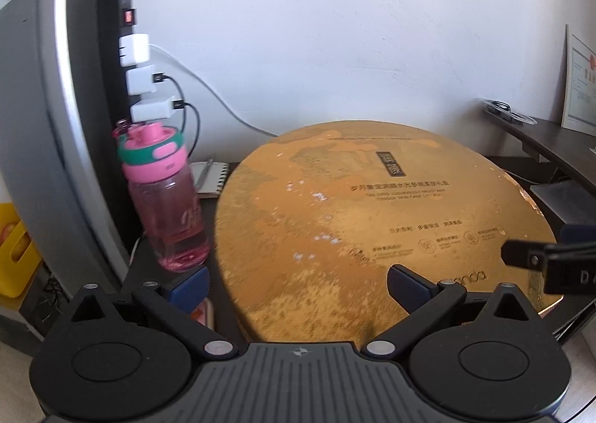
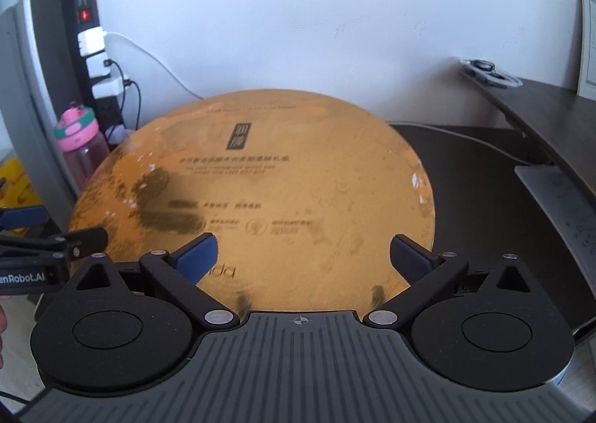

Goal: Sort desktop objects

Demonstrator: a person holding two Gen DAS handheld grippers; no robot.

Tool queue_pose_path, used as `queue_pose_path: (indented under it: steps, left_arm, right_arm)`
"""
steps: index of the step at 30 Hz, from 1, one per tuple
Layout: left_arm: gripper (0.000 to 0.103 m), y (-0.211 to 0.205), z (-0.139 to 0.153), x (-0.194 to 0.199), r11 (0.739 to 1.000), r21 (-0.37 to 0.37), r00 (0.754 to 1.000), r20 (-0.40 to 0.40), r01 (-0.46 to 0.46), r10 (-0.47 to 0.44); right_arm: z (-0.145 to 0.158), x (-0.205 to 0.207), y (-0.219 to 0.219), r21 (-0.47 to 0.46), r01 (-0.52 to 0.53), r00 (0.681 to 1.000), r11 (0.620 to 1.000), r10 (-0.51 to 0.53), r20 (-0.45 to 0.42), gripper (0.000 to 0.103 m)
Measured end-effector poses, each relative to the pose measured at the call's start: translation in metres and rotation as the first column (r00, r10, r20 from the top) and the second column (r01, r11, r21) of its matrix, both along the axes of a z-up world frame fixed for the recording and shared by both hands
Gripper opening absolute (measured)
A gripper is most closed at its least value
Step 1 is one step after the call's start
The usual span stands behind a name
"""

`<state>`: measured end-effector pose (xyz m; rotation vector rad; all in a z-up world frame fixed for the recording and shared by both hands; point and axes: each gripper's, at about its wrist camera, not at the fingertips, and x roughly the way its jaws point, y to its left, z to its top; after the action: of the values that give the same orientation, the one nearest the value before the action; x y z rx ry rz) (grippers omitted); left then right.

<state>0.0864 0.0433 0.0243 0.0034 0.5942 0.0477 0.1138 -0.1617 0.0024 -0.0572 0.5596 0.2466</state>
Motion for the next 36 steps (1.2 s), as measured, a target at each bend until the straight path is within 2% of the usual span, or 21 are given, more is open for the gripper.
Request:
queue_pose_path:
  steps: [5,11,15,22,25,27,31,36]
  left_arm:
    - [0.102,-0.003,-0.002,0.022,1.000,-0.011,0.999,-0.040,-0.006,0.006]
    - [0.102,-0.002,-0.001,0.048,1.000,-0.021,0.997,-0.072,-0.017,0.016]
    - [0.102,0.000,-0.008,0.063,0.999,-0.029,0.992,-0.121,-0.031,0.027]
    - [0.103,0.000,-0.007,0.074,1.000,0.000,0.992,-0.122,-0.031,0.030]
    - [0.102,0.000,-0.005,0.076,0.999,-0.005,0.991,-0.133,-0.035,0.034]
    - [0.102,-0.002,-0.002,0.069,0.999,-0.021,0.990,-0.140,-0.029,0.026]
    - [0.102,-0.013,0.004,0.036,0.995,-0.092,0.990,-0.132,0.040,-0.052]
    - [0.102,-0.026,0.006,-0.010,0.987,-0.140,0.986,-0.136,0.080,-0.099]
  right_arm:
    - [0.000,0.030,0.003,-0.023,0.002,1.000,1.000,-0.001,0.019,0.102]
    - [-0.004,0.072,0.006,0.016,0.001,1.000,1.000,-0.001,-0.028,0.095]
    - [-0.009,0.088,0.016,-0.039,0.003,0.999,0.999,-0.005,-0.044,0.096]
    - [-0.007,0.106,0.029,-0.075,-0.017,0.999,0.997,0.013,-0.052,0.101]
    - [-0.004,0.113,0.030,-0.072,-0.011,0.998,0.997,0.007,-0.067,0.098]
    - [0.002,0.107,0.029,-0.051,-0.011,0.997,0.999,0.007,-0.074,0.095]
    - [0.016,0.071,0.023,0.006,-0.048,0.998,0.999,0.049,-0.051,0.099]
    - [0.026,0.016,0.016,0.036,-0.090,0.995,0.995,0.091,-0.028,0.100]
